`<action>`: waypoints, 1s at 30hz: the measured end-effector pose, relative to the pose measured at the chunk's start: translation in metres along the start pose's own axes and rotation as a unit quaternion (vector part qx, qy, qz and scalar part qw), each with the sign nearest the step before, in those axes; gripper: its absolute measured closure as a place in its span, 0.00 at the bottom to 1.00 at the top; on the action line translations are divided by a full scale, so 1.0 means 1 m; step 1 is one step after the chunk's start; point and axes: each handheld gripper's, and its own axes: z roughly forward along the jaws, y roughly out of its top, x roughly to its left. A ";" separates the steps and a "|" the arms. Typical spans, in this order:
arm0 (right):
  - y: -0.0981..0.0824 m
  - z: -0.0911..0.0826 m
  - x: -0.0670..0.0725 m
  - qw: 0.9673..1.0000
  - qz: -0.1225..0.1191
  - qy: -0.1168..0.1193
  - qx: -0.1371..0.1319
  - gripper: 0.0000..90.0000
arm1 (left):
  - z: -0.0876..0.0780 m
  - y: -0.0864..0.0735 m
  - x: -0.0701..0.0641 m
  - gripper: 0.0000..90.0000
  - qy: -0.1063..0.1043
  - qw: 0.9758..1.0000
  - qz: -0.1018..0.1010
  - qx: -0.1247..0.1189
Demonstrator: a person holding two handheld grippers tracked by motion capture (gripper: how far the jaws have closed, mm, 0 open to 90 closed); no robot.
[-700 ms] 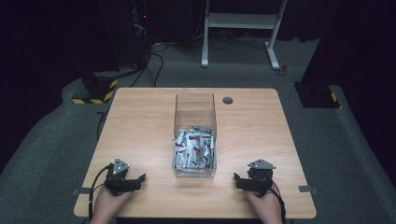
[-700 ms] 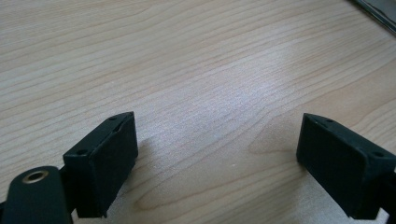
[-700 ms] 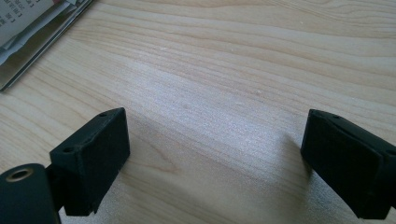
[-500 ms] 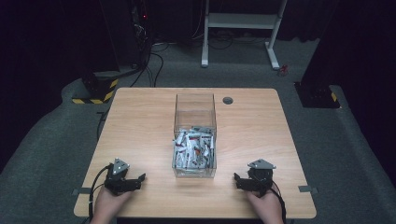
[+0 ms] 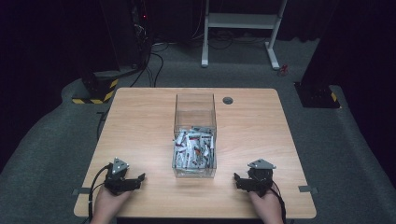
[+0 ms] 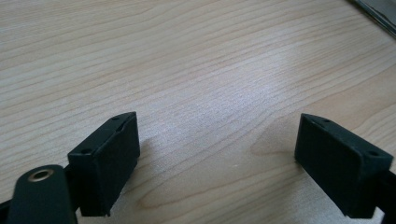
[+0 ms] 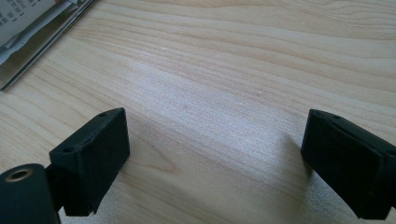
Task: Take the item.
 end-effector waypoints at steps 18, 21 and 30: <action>0.000 0.000 0.000 1.000 -0.002 0.001 0.000 0.09 | -0.007 0.004 -0.002 0.18 -0.009 1.000 0.003 -0.017; 0.000 0.000 0.000 1.000 -0.002 0.001 0.000 0.09 | -0.008 0.005 -0.002 0.19 -0.012 1.000 -0.002 -0.020; 0.000 0.000 0.000 1.000 -0.002 0.001 0.000 0.09 | -0.013 0.005 0.000 0.19 -0.032 0.998 -0.013 -0.043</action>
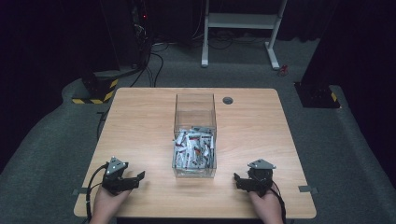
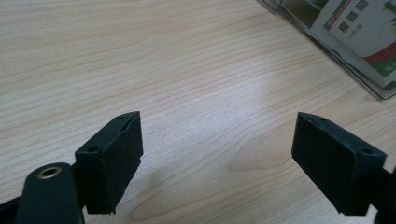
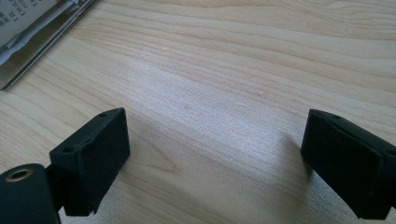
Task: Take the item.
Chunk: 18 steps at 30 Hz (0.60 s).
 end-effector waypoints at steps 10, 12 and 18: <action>0.000 0.000 0.000 1.000 0.000 0.000 0.000 0.09 | 0.000 0.000 -0.001 0.19 0.000 1.000 0.010 -0.003; 0.000 0.000 0.000 1.000 0.000 0.000 0.000 0.09 | 0.000 0.000 -0.001 0.19 0.001 1.000 0.010 -0.003; 0.000 0.000 0.000 1.000 0.000 0.001 0.001 0.09 | -0.001 0.000 -0.002 0.19 0.002 1.000 0.013 -0.008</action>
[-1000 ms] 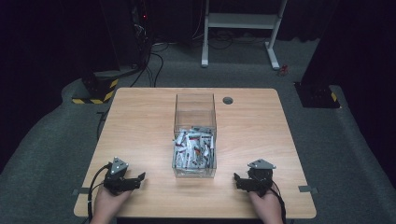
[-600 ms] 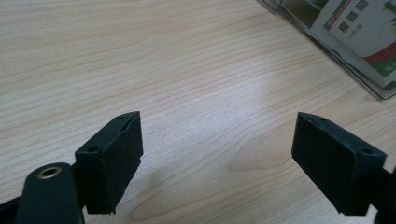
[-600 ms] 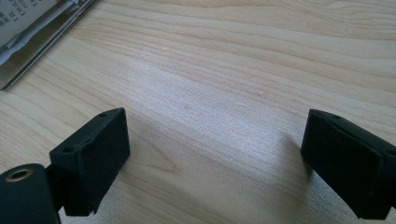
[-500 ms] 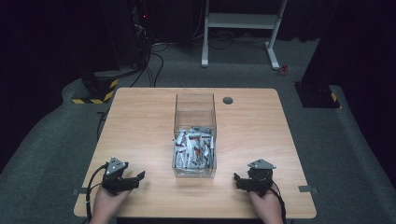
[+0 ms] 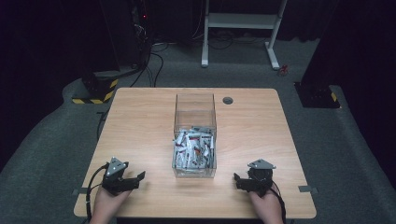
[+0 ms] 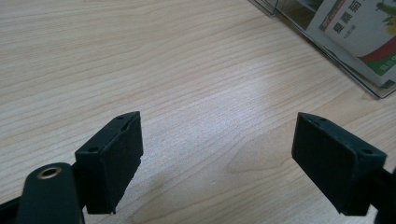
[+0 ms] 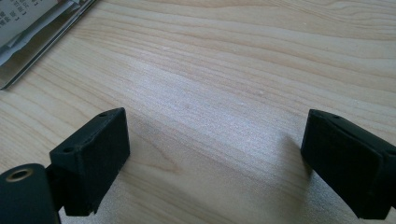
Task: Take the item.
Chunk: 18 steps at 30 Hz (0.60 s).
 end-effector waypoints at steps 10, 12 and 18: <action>0.000 0.000 0.000 1.000 0.000 0.000 0.000 0.09 | 0.000 0.000 -0.001 0.19 -0.001 1.000 0.004 0.002; 0.000 0.000 0.000 1.000 0.001 0.000 0.000 0.09 | 0.000 0.000 -0.001 0.20 -0.001 1.000 0.004 0.001; 0.000 0.000 0.000 1.000 0.001 0.001 0.001 0.09 | 0.000 0.000 -0.001 0.20 -0.001 1.000 0.007 0.000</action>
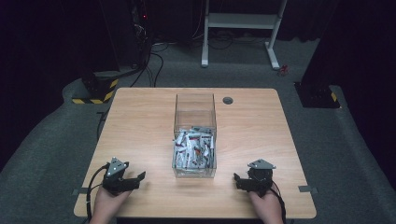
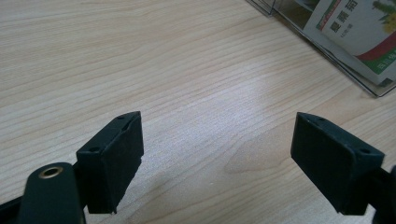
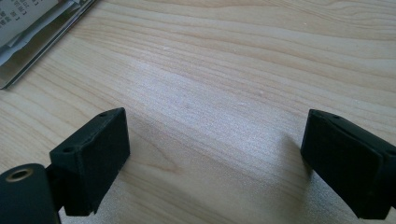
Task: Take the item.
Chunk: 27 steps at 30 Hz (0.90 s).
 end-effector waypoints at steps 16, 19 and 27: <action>0.000 0.000 0.000 1.000 0.000 0.000 0.000 0.09 | -0.006 0.008 -0.010 0.21 -0.016 1.000 0.006 -0.024; 0.000 0.000 0.000 1.000 0.001 0.000 0.000 0.09 | -0.008 0.012 -0.016 0.22 -0.020 0.999 0.015 -0.029; 0.000 0.000 0.000 1.000 0.001 0.000 0.000 0.09 | -0.011 0.023 -0.030 0.22 -0.039 0.998 0.030 -0.043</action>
